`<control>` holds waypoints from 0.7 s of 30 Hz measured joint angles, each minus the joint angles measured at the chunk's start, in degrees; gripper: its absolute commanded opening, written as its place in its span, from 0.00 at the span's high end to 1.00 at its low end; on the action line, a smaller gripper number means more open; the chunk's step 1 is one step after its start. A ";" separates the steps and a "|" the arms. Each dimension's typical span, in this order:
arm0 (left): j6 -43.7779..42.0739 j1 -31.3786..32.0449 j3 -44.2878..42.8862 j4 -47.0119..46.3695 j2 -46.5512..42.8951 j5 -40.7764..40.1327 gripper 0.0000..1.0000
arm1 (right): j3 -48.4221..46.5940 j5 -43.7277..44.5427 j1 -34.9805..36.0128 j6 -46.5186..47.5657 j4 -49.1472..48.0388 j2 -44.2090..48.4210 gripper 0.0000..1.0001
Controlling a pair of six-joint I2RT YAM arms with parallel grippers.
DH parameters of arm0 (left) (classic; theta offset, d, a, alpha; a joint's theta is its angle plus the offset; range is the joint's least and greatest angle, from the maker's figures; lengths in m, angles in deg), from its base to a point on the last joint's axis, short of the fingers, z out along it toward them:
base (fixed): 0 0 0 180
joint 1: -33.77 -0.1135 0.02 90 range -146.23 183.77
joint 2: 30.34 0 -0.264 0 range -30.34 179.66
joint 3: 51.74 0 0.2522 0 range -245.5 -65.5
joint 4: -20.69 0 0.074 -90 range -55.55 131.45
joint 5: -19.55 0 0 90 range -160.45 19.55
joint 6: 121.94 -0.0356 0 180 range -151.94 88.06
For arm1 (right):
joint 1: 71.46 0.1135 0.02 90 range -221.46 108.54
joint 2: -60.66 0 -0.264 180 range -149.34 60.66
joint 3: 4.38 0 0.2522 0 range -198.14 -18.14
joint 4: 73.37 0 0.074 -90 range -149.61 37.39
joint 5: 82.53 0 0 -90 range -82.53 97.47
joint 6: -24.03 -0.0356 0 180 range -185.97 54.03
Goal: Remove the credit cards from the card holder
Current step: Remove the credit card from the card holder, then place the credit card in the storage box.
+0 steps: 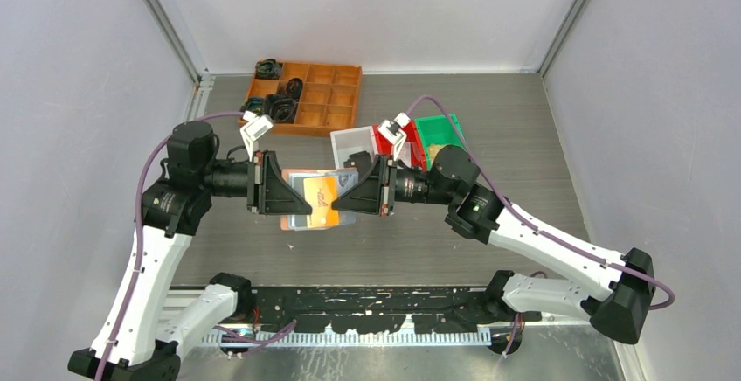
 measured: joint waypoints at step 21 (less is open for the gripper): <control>-24.09 -0.39 -7.21 17.14 4.61 -31.80 1.00 | 1.55 -0.15 -15.67 5.27 15.93 4.81 0.99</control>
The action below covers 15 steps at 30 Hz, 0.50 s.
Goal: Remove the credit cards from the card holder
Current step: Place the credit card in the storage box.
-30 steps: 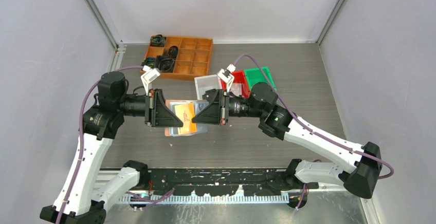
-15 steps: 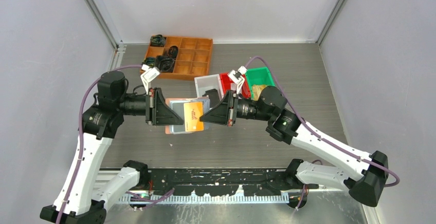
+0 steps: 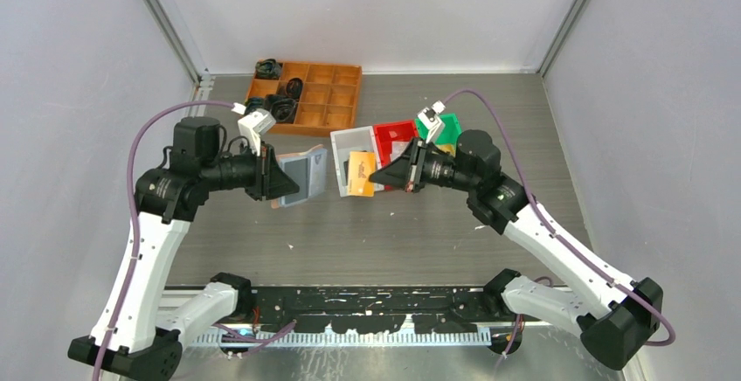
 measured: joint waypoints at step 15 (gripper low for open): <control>-9.42 -0.04 -1.90 6.08 1.64 -8.17 1.00 | -21.05 35.80 -14.71 27.63 39.67 -19.02 1.00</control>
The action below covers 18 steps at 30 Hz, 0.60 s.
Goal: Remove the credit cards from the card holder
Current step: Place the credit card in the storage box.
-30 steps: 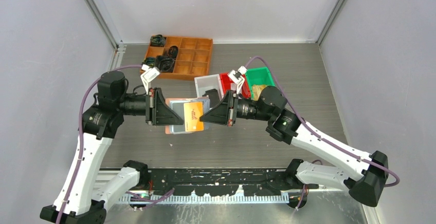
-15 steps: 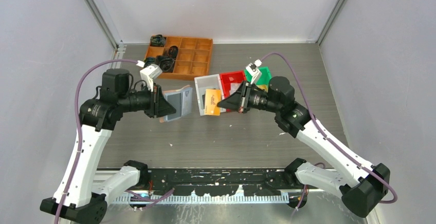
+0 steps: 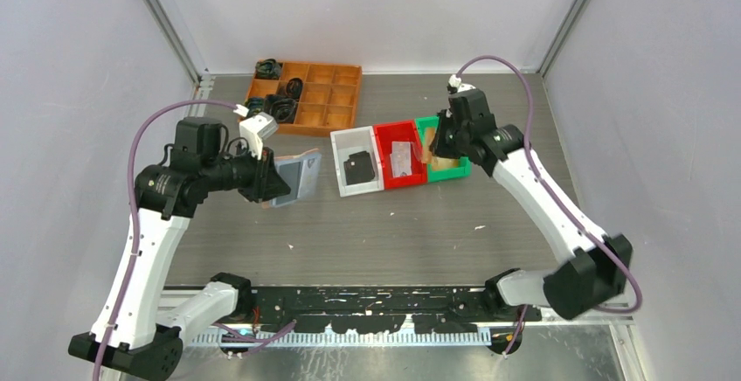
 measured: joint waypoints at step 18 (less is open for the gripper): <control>1.55 0.00 -2.38 2.54 -1.51 12.04 1.00 | -17.49 9.09 -6.01 9.79 3.65 -31.15 0.99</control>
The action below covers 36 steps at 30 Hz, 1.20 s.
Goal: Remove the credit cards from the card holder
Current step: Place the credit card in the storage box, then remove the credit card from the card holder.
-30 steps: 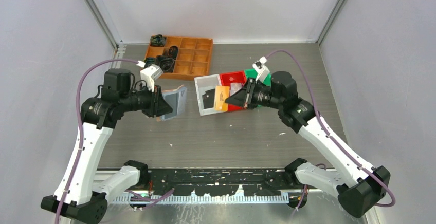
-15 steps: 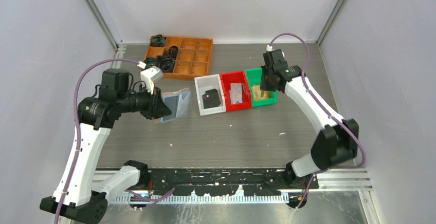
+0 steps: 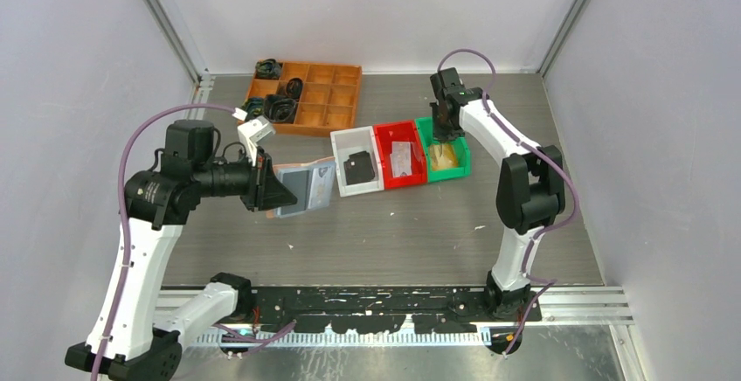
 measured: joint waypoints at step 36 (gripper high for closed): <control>2.05 0.00 -2.47 0.83 0.11 4.52 1.00 | 2.49 -11.17 -2.38 -3.82 -0.33 13.68 0.11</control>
